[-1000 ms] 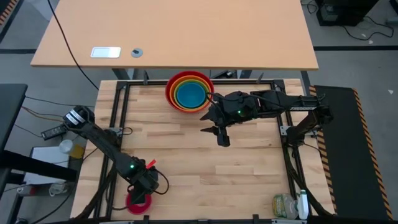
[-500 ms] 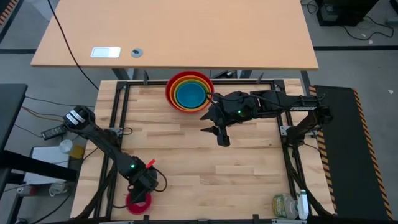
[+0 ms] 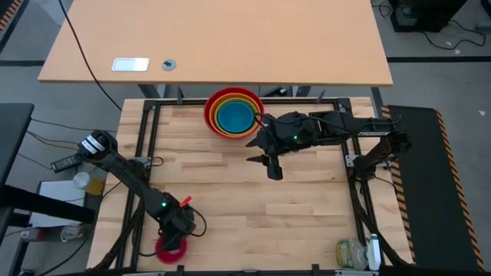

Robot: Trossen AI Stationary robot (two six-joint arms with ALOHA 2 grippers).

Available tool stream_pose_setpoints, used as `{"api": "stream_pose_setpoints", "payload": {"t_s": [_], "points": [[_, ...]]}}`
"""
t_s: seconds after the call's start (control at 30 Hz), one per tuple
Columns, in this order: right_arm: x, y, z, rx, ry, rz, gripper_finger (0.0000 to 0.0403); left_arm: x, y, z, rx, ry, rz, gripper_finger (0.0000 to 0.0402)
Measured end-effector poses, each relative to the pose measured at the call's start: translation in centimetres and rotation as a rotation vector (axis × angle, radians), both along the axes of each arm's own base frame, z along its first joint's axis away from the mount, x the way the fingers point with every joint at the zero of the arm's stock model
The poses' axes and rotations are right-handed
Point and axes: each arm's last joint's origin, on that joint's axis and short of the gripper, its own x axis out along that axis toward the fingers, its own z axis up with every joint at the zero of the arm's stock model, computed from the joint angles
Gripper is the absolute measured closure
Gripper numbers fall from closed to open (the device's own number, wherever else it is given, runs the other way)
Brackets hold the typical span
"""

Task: Nest bowls inside each other by size order
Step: Stack the pink bowl on the blue bowl

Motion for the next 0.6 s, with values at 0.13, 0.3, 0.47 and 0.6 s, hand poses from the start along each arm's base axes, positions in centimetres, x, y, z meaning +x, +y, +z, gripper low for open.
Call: {"api": "stream_pose_setpoints", "payload": {"t_s": [0.13,0.3,0.47,0.6], "points": [[0.0,0.0,0.0,-0.012,-0.004,0.008,0.0202,0.2,0.2,0.0,0.001,0.02,0.06,0.0388],[0.1,0.0,0.2,-0.012,-0.028,0.01,0.0202,0.9,1.1,0.0,0.02,0.017,0.142,0.0389],[0.3,0.0,0.4,-0.01,-0.05,0.01,0.0202,2.6,3.5,0.5,0.065,-0.044,0.273,0.0391],[0.2,0.0,0.4,-0.012,-0.048,0.014,0.0202,4.0,6.4,1.5,0.094,-0.11,0.402,0.0393]]}}
